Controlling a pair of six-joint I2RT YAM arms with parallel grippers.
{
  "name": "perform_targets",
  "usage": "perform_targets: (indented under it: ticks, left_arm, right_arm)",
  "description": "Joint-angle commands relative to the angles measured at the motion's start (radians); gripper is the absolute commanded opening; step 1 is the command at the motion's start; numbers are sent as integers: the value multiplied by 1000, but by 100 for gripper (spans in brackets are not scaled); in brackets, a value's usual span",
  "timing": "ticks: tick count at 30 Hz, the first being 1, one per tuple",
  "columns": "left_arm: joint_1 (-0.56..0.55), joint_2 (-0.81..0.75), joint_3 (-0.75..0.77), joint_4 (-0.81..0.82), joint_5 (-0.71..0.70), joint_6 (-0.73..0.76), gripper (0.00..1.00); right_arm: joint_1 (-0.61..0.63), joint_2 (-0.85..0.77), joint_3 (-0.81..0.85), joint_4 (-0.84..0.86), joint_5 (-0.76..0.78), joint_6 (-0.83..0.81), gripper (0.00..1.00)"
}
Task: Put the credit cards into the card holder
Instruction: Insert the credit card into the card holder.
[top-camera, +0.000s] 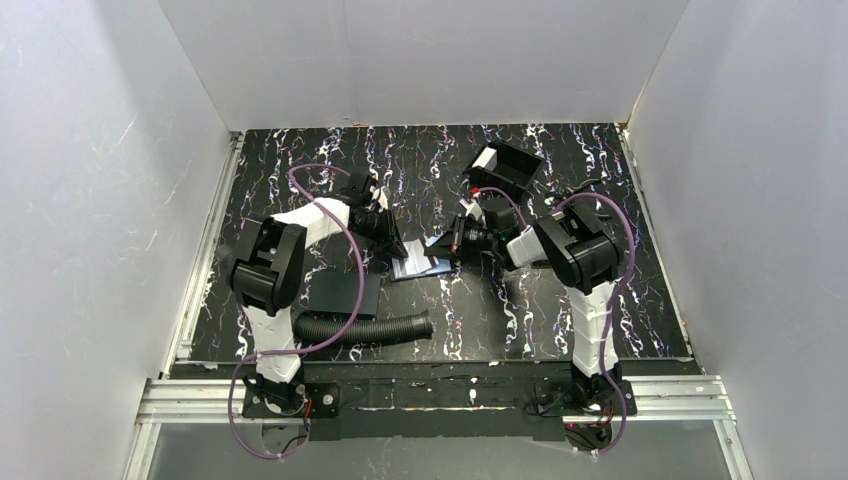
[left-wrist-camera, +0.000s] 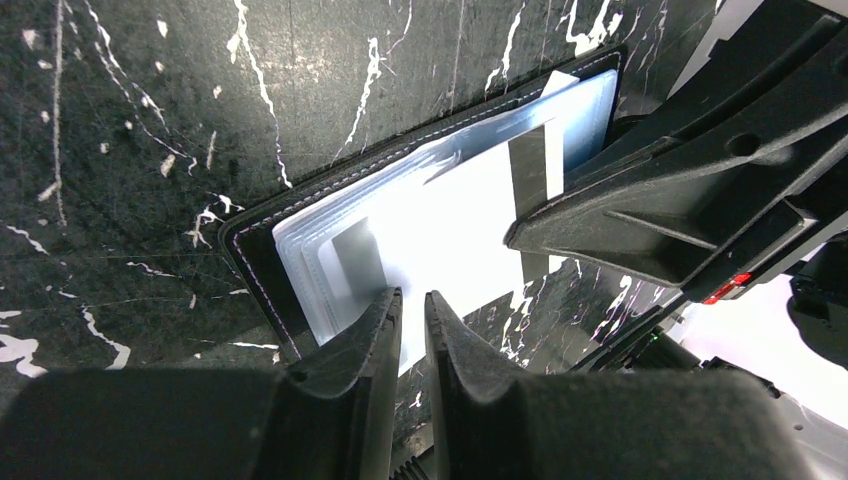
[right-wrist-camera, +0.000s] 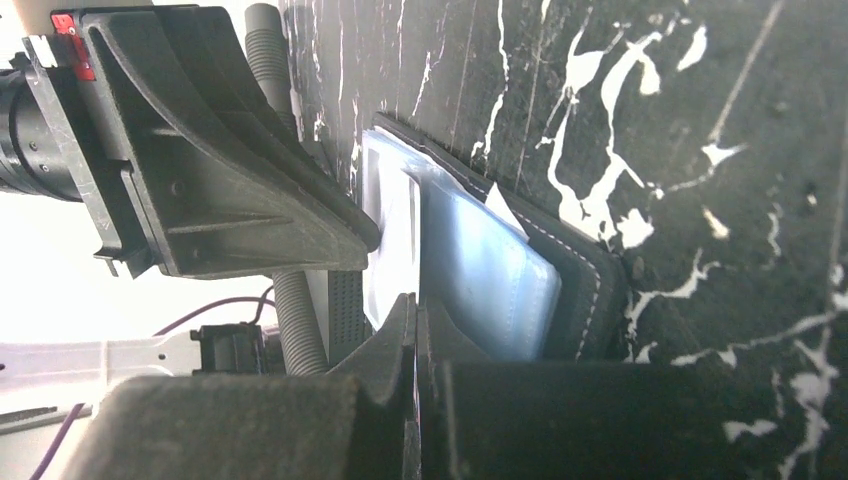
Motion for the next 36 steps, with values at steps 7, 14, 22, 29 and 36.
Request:
perform_targets:
  ticks: [7,14,22,29,36]
  left_arm:
    - [25,-67,-17,-129,-4,19,35]
    - [114,-149,-34,-156,-20,20,38]
    - [122,-37,-32,-115,3,29,43]
    - [111,-1,-69,-40,62,-9,28]
    - [106,-4,-119,-18,52,-29,16]
  right_arm:
    - [22,19,-63,189,131,126,1]
    - [26,20,-70,181,137,116,1]
    - [33,30,-62,173,141,107,1]
    - [39,29,-56,170,154,105,1]
    - [51,40,-62,239,166,172,1]
